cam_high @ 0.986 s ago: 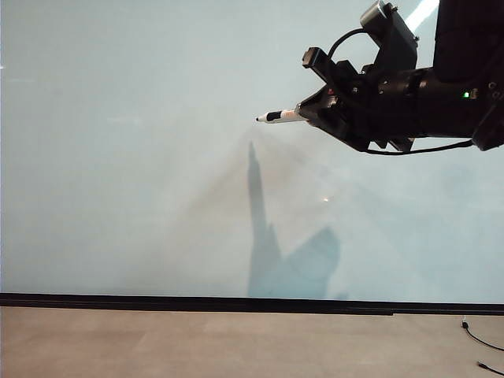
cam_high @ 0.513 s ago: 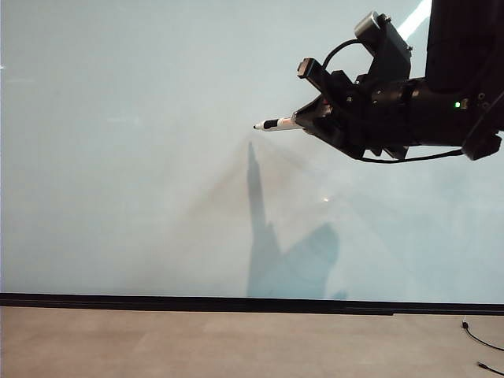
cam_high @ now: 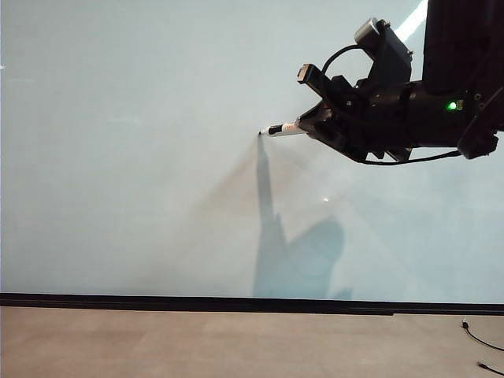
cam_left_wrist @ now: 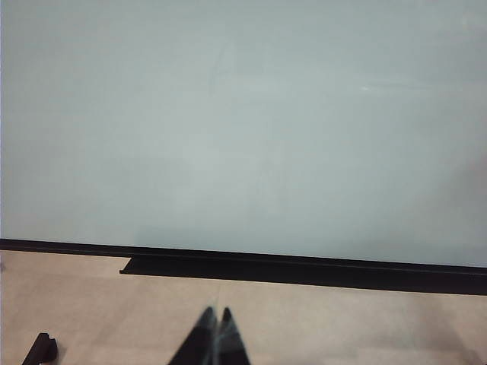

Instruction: Pick up the pen on the shelf to the right of the whiteboard and draw a cross mark.

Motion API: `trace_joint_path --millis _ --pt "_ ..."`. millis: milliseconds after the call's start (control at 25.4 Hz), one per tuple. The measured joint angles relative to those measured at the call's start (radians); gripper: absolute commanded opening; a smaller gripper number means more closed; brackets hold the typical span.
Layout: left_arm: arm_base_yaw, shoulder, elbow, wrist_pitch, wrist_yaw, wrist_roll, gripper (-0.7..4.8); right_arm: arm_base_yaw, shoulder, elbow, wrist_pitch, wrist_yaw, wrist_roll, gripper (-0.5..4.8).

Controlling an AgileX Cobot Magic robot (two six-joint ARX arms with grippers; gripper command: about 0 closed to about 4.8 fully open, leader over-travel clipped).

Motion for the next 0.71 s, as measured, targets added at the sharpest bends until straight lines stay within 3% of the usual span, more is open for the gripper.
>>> trace_joint_path --millis 710 --pt "0.0 0.0 0.0 0.0 0.0 0.0 -0.04 -0.016 0.008 0.005 -0.008 -0.005 -0.005 -0.08"
